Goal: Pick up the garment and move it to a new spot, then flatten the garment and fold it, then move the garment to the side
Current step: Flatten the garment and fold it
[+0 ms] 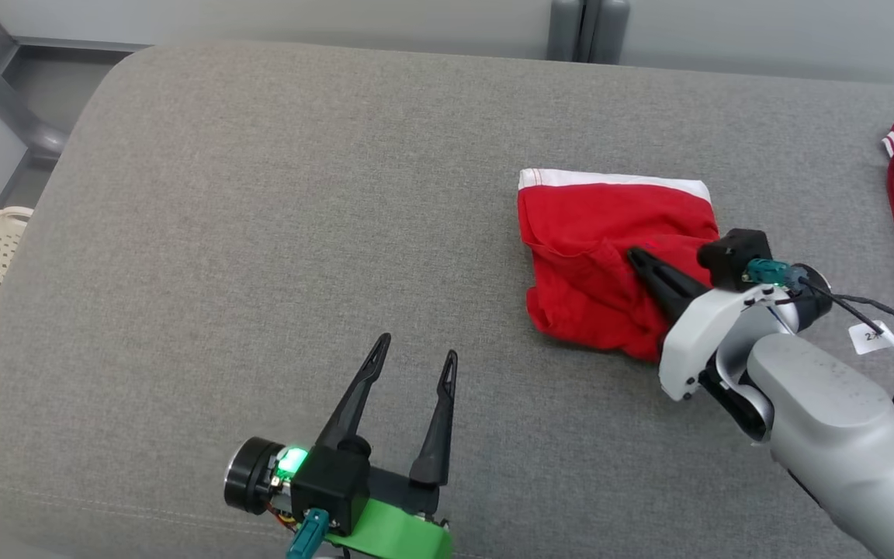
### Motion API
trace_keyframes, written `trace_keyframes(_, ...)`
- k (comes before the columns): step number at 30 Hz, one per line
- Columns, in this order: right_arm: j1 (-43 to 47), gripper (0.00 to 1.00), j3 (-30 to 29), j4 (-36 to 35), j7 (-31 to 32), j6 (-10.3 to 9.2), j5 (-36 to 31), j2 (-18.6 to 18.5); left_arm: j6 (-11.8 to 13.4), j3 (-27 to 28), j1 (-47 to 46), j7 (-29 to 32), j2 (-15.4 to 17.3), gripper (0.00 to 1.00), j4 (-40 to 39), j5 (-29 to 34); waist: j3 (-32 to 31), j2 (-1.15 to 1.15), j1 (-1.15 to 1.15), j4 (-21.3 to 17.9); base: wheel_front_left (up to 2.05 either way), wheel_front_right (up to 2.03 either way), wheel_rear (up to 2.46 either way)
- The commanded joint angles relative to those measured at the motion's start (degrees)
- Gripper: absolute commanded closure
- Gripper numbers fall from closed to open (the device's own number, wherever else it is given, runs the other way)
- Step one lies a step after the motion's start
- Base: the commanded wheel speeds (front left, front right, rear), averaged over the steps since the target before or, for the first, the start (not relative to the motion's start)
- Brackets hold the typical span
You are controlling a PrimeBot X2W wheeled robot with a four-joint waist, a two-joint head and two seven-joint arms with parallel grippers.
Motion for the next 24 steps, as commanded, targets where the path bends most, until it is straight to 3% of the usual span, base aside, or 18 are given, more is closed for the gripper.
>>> trace_keyframes(1, 0.20, 1.00, 1.13, -0.78, -0.12, -0.08, 0.73, 0.58, 0.34, 0.25, -0.71, 0.00, 0.14, 0.00, 0.12, -0.25, 0.39, 0.00, 0.00, 0.45, 0.00, 0.00, 0.00)
trace_keyframes(8, 0.29, 1.00, 10.94, -7.72, -0.12, -0.08, 5.43, 0.22, 0.65, 0.38, -1.10, 0.00, 0.13, 0.00, 0.01, -0.88, 0.39, 0.00, 0.00, 0.73, 0.00, 0.00, 0.00)
trace_keyframes(10, -0.89, 1.00, 10.87, -9.80, -0.13, -0.08, 6.61, -0.57, 0.78, 0.06, -1.18, 0.00, 0.13, 0.00, -0.17, -1.13, 0.49, 0.00, 0.00, 0.79, 0.00, 0.00, 0.00)
trace_keyframes(14, -2.32, 1.00, 3.73, -9.65, -0.12, -0.08, 1.97, -1.85, 0.95, -0.55, -1.60, 0.00, 0.13, 0.00, -0.69, -1.42, 1.39, 0.00, 0.00, 1.04, 0.00, 0.00, 0.00)
trace_keyframes(24, 2.71, 1.00, -15.01, -5.19, -0.13, -0.07, -12.87, 1.87, 0.63, -1.85, -2.98, 0.00, 0.13, 0.00, -0.91, -2.17, 4.55, 0.00, 0.00, 3.40, 0.00, 0.00, 0.00)
